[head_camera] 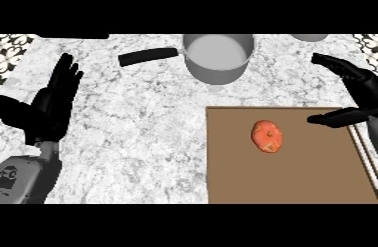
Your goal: Pick the squash from the tray and place it in the pot
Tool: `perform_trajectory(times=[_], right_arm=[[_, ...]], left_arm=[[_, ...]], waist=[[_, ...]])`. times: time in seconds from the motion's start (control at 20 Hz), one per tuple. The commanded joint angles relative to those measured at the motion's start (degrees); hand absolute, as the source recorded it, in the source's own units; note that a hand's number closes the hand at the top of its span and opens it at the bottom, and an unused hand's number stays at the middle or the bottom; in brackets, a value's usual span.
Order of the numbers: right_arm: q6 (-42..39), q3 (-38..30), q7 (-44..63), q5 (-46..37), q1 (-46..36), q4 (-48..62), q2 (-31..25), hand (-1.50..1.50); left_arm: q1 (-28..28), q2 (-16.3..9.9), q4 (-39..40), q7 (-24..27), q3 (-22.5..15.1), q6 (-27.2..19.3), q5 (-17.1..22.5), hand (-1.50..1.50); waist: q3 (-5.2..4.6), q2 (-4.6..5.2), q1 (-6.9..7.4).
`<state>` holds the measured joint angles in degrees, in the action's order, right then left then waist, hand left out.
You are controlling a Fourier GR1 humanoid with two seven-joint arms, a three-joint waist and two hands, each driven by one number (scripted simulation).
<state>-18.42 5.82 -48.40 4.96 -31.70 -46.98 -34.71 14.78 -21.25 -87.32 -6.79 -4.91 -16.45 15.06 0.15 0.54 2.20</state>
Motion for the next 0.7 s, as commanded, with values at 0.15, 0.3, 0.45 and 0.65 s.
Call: perform_trajectory(times=[0.15, 0.3, 0.45, 0.65], right_arm=[[-10.68, 8.50, 5.89, -7.87, -6.97, -2.52, -6.47, -1.50], [-12.09, 13.99, 8.43, -12.92, -7.49, -6.65, -8.13, -1.50], [-11.16, 18.65, 13.97, -17.80, -9.52, -11.57, -7.74, -1.50], [-12.69, 23.10, 21.90, -21.27, -9.49, -16.71, -4.48, -1.50]], left_arm=[[-2.99, -0.13, -4.32, -2.41, 0.10, -0.46, -0.09, 0.00], [-2.18, -0.41, -2.83, -2.78, 1.65, -0.65, 0.36, 0.00], [-4.09, 0.13, -1.73, -0.10, 1.33, 0.09, -0.46, 0.00], [-1.62, 0.08, -2.01, -2.21, 1.89, -0.42, -0.77, 0.00]], waist=[[-0.21, -0.80, -0.69], [-0.24, -0.85, -1.51], [-0.29, -0.80, -1.85], [-0.23, -0.71, -2.29]])
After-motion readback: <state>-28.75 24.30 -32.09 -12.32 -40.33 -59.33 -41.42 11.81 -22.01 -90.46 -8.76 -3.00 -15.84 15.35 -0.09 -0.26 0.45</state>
